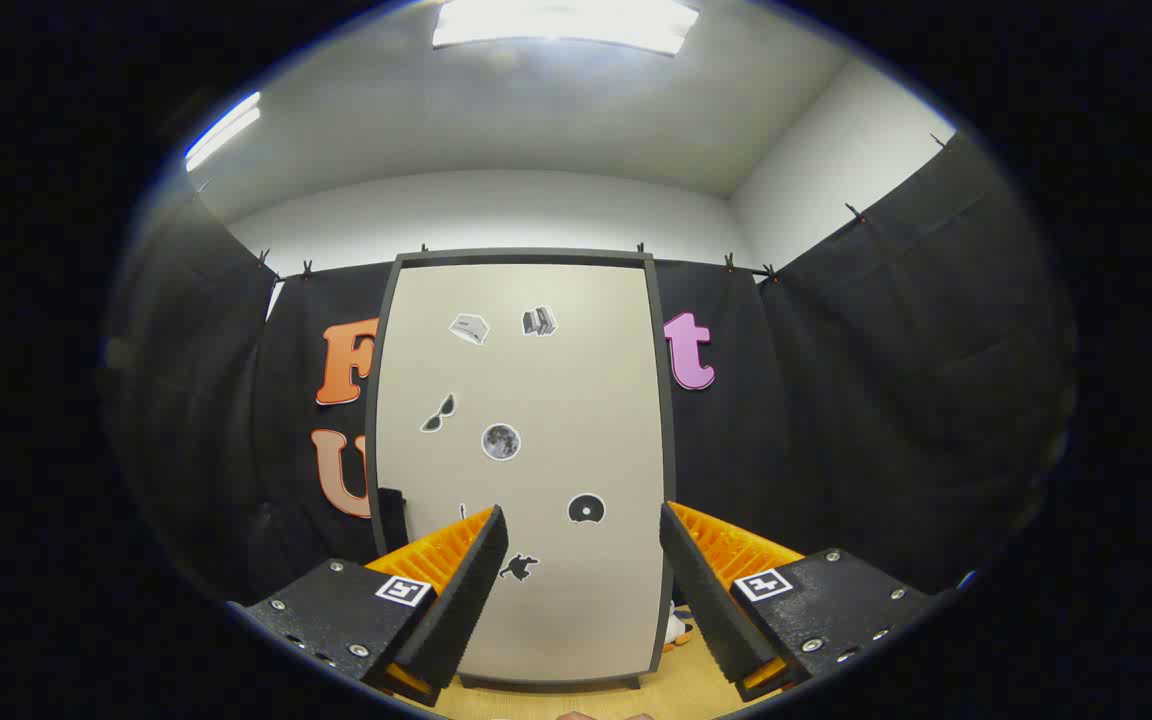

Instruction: Open the shoe cabinet door, grab the shoes and put them into the shoe cabinet, then close the shoe cabinet door.

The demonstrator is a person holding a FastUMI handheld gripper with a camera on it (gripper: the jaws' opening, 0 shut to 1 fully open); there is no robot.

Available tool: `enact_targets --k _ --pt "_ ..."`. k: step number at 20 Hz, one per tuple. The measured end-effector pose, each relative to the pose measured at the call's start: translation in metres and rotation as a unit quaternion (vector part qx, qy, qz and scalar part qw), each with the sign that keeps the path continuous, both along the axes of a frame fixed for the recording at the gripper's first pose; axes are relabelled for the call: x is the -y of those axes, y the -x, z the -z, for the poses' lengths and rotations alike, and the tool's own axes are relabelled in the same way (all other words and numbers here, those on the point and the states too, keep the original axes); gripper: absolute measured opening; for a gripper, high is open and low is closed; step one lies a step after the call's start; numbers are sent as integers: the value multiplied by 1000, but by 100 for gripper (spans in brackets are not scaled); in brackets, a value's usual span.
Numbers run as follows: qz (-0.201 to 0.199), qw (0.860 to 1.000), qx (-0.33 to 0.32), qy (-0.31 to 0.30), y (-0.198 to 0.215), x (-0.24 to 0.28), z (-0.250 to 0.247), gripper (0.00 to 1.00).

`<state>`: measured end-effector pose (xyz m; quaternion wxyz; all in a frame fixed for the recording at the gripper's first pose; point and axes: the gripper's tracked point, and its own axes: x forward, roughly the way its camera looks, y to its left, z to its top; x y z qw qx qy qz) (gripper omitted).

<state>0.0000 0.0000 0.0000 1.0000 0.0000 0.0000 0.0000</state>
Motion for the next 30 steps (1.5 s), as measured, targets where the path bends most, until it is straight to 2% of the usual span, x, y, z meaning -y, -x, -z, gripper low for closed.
enact_targets --k 9,17,23,30 --pt "-36 999 2 -14 -5 -32 -3 95" --pt "-61 998 16 -3 -13 -68 -13 95" --pt "-106 993 -39 -26 -33 -127 29 95" --pt "-124 984 -118 -39 -81 -184 94 94"
